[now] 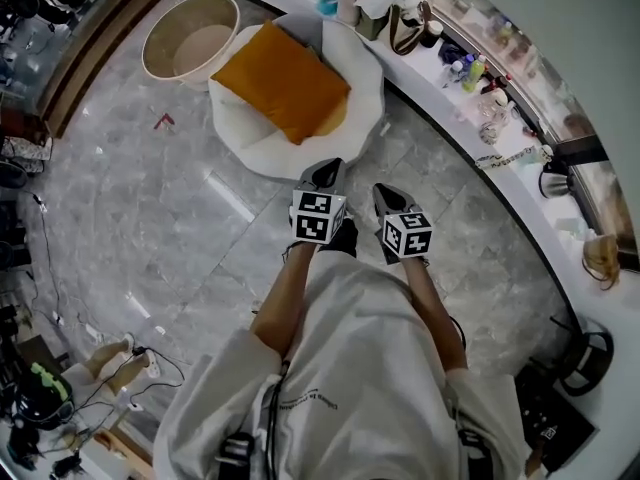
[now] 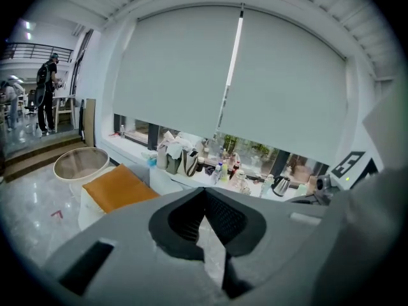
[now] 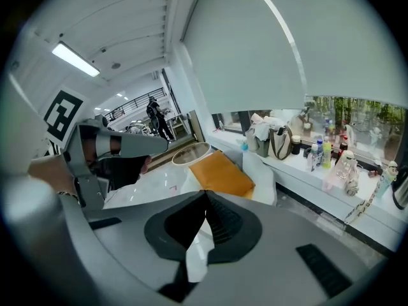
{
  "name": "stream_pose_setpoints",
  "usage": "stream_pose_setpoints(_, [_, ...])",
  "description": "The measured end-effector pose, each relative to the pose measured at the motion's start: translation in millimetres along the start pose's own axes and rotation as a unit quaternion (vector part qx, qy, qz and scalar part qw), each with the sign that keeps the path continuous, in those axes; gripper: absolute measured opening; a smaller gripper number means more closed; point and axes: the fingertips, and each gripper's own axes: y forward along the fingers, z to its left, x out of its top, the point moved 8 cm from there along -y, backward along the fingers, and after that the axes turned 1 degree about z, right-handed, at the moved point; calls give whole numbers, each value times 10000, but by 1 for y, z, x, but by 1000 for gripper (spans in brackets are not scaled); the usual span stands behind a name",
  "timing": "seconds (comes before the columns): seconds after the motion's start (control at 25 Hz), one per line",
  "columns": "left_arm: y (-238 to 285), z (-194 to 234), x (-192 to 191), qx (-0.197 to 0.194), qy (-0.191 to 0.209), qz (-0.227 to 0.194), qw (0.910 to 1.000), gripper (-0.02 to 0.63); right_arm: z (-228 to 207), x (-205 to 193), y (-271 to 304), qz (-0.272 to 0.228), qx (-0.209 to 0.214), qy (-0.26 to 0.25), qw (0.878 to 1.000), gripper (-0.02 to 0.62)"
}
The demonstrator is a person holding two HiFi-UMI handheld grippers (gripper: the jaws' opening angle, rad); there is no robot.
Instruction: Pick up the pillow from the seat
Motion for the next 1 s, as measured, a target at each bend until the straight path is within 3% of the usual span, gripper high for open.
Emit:
stream_pose_setpoints(0.44, [79,57,25,370,-504,140,9979,9,-40,37,76,360,484,38,9982,6])
stream_pose_setpoints(0.64, [99,77,34,479,-455,96,9978,9,-55,51,105,394,587,168,9974,6])
stream_pose_setpoints(0.8, [103,95,26,642,-570,181,9961,9,-54,65,127,483,843,-55,9953,6])
stream_pose_setpoints(1.0, [109,127,43,967,-824,-168,9918,9,-62,104,162,489,1070,-487,9919,6])
